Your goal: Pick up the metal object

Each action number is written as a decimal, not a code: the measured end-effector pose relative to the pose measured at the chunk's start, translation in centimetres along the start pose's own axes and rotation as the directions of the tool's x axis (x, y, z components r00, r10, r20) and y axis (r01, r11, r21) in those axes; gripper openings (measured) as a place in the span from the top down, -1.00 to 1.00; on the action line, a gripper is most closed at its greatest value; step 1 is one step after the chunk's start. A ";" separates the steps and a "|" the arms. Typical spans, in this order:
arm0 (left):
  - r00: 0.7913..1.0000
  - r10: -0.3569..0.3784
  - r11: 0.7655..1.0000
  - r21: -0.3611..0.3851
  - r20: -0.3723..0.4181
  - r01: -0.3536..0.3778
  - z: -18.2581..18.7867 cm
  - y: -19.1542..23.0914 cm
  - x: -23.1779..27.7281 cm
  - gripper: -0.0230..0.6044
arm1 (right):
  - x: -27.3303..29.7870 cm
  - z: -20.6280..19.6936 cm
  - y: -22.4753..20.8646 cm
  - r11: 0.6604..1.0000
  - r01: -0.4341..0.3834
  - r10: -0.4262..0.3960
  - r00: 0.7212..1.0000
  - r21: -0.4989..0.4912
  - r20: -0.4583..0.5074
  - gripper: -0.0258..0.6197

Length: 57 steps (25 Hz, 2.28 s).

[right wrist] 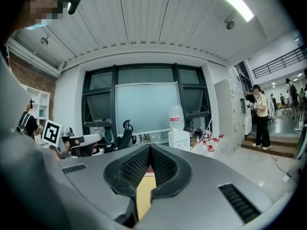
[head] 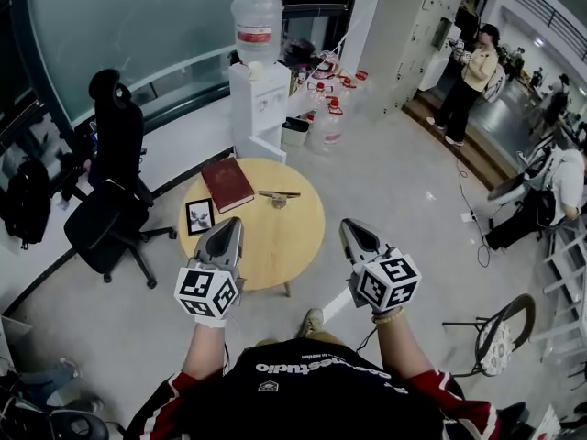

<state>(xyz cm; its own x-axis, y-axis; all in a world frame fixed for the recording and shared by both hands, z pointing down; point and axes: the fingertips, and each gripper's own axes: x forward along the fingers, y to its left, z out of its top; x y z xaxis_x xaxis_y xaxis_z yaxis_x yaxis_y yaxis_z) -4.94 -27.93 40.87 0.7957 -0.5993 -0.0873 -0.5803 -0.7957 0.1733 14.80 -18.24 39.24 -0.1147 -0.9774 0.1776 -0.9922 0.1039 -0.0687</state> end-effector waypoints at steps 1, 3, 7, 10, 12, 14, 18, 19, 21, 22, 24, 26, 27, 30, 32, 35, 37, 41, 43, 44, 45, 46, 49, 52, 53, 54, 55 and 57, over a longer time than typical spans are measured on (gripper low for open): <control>1.000 0.000 1.000 0.001 -0.005 0.000 -0.3 0.1 0.1 0.87 | 0.3 -0.2 -0.1 1.000 0.000 0.000 1.000 0.002 -0.004 0.83; 1.000 0.001 1.000 0.003 -0.015 -0.001 -0.8 0.2 0.4 0.87 | 0.9 -0.5 -0.5 1.000 -0.008 0.008 1.000 0.006 -0.009 0.83; 0.999 0.033 0.999 0.020 -0.018 -0.033 -1.0 1.5 0.3 0.87 | 2.9 -0.7 -0.8 0.999 -0.048 0.048 0.999 0.002 -0.009 0.83; 0.997 0.070 0.997 0.032 -0.017 -0.069 -0.5 2.8 0.5 0.87 | 5.0 -0.5 -0.9 0.997 -0.083 0.083 0.997 -0.006 -0.010 0.83; 0.996 0.087 0.996 0.036 -0.014 -0.087 -0.1 3.4 1.0 0.87 | 6.3 -0.1 -0.9 0.994 -0.107 0.107 0.994 -0.007 -0.007 0.83; 0.995 0.097 0.994 0.048 -0.012 -0.097 0.4 3.8 1.7 0.87 | 7.5 0.5 -1.0 0.992 -0.127 0.127 0.992 -0.013 -0.008 0.83; 0.994 0.111 0.990 0.084 -0.007 -0.110 1.0 4.4 3.3 0.87 | 9.4 1.0 -1.7 0.989 -0.142 0.141 0.990 -0.039 -0.018 0.83; 0.994 0.110 0.991 0.083 -0.008 -0.109 1.0 4.4 3.6 0.87 | 9.8 1.0 -2.1 0.989 -0.140 0.139 0.990 -0.041 -0.021 0.83; 0.994 0.109 0.990 0.086 -0.014 -0.108 0.8 4.4 4.3 0.87 | 10.3 1.0 -2.7 0.990 -0.139 0.138 0.990 -0.033 -0.024 0.83; 0.994 0.109 0.990 0.092 -0.016 -0.107 0.8 4.4 4.5 0.87 | 10.5 1.1 -3.0 0.990 -0.139 0.138 0.990 -0.028 -0.026 0.83; 0.994 0.108 0.990 0.098 -0.019 -0.105 0.8 4.3 5.0 0.87 | 10.9 1.1 -3.3 0.990 -0.137 0.136 0.990 -0.025 -0.028 0.83; 0.994 0.107 0.990 0.091 -0.020 -0.105 0.7 4.5 5.4 0.87 | 11.5 1.0 -3.5 0.990 -0.136 0.136 0.990 -0.028 -0.028 0.83; 0.994 0.108 0.991 0.088 -0.021 -0.106 0.6 4.7 5.7 0.87 | 11.8 1.0 -3.5 0.990 -0.139 0.138 0.990 -0.030 -0.029 0.83; 0.994 0.111 0.991 0.081 -0.023 -0.109 0.4 5.1 6.3 0.87 | 12.6 1.0 -3.5 0.988 -0.152 0.151 0.988 -0.037 -0.030 0.82; 0.993 0.111 0.991 0.072 -0.026 -0.109 0.0 5.0 6.5 0.87 | 12.7 0.7 -3.7 0.987 -0.156 0.155 0.987 -0.043 -0.034 0.79; 0.994 0.107 0.993 0.056 -0.037 -0.104 -0.6 4.7 6.6 0.87 | 13.0 0.0 -4.0 0.985 -0.159 0.155 0.986 -0.070 -0.053 0.68; 0.994 0.101 0.994 0.051 -0.042 -0.099 -0.8 4.4 6.9 0.87 | 13.1 -0.4 -4.1 0.982 -0.162 0.155 0.985 -0.097 -0.069 0.62; 0.996 0.073 0.997 0.016 -0.047 -0.072 -1.4 3.7 7.0 0.87 | 13.9 -2.5 -4.4 0.978 -0.171 0.157 0.980 -0.118 -0.119 0.59; 0.996 0.067 0.998 0.014 -0.056 -0.066 -1.8 3.3 6.9 0.87 | 14.4 -3.7 -4.7 0.976 -0.176 0.157 0.976 -0.127 -0.150 0.59; 0.996 0.065 0.998 0.016 -0.063 -0.064 -2.2 3.2 6.9 0.87 | 14.6 -4.2 -4.8 0.975 -0.179 0.156 0.974 -0.131 -0.164 0.59; 0.995 0.064 0.998 0.016 -0.070 -0.063 -2.5 3.1 6.9 0.87 | 14.9 -4.7 -4.9 0.974 -0.181 0.157 0.972 -0.133 -0.175 0.59; 0.995 0.063 0.998 0.015 -0.078 -0.062 -2.9 3.1 6.8 0.87 | 15.2 -5.4 -5.0 0.974 -0.185 0.159 0.970 -0.130 -0.186 0.59; 0.993 0.058 0.998 0.019 -0.100 -0.056 -3.9 2.8 6.7 0.87 | 16.2 -7.1 -5.2 0.974 -0.194 0.165 0.962 -0.120 -0.219 0.59; 0.990 0.055 0.998 0.034 -0.126 -0.051 -4.8 2.5 6.5 0.87 | 17.4 -9.0 -5.3 0.966 -0.208 0.163 0.952 -0.152 -0.260 0.59; 0.989 0.055 0.998 0.038 -0.135 -0.050 -5.2 2.4 6.5 0.87 | 17.7 -9.8 -5.3 0.962 -0.214 0.162 0.947 -0.167 -0.278 0.59; 0.988 0.056 0.998 0.040 -0.143 -0.051 -5.5 2.3 6.5 0.87 | 18.1 -10.6 -5.4 0.958 -0.221 0.161 0.942 -0.183 -0.295 0.59; 0.987 0.058 0.998 0.038 -0.150 -0.053 -5.8 2.3 6.4 0.87 | 18.5 -11.3 -5.4 0.953 -0.228 0.160 0.937 -0.197 -0.311 0.59; 0.985 0.067 0.998 0.031 -0.160 -0.063 -6.4 2.4 6.4 0.87 | 19.2 -12.4 -5.4 0.948 -0.241 0.162 0.929 -0.209 -0.334 0.59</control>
<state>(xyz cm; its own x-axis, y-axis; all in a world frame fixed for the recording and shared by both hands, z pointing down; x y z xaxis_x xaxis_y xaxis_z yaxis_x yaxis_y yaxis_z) -0.16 -33.12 46.98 0.7725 -0.6296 0.0822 -0.6342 -0.7588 0.1482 17.35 -35.28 55.23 -0.2837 -0.8293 0.4814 -0.9231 0.3721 0.0970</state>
